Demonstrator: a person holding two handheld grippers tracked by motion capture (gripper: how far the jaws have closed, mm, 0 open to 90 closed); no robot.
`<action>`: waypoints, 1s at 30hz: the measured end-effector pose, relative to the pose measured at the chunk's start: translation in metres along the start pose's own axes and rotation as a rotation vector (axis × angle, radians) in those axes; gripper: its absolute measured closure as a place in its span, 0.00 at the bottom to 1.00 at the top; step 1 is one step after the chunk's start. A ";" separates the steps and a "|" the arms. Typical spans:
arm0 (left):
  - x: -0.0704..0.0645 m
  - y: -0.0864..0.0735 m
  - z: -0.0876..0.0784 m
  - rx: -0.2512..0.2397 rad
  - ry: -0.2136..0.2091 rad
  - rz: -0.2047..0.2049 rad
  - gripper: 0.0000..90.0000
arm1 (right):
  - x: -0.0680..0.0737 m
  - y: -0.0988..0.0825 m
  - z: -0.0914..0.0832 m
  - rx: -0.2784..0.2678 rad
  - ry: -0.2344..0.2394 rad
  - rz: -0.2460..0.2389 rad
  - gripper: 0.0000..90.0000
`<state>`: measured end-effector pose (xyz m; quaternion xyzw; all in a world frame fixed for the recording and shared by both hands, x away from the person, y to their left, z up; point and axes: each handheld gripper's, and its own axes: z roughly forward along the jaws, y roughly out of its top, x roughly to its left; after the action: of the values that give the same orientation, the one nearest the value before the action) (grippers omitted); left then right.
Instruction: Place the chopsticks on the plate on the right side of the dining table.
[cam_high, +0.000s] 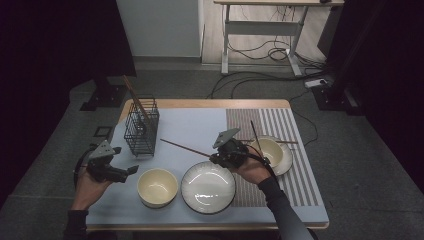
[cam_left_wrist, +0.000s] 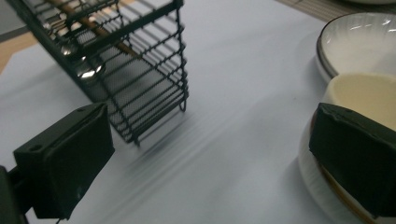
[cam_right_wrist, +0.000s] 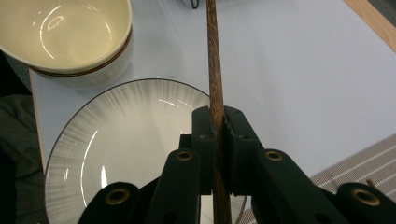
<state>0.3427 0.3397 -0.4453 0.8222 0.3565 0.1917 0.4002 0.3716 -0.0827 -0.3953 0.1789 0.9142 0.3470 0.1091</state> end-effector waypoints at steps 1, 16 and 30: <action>0.001 -0.004 0.000 0.001 0.003 -0.006 0.00 | -0.001 -0.002 -0.001 -0.001 -0.005 0.002 0.93; 0.001 -0.053 0.013 0.033 0.014 -0.049 0.00 | -0.011 -0.029 -0.017 0.008 -0.066 0.080 0.93; -0.009 -0.073 0.030 0.125 -0.001 -0.030 0.00 | -0.024 -0.061 -0.037 0.001 -0.142 0.164 0.93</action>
<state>0.3231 0.3486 -0.5221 0.8401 0.3801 0.1626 0.3511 0.3664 -0.1568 -0.4070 0.2774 0.8867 0.3407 0.1444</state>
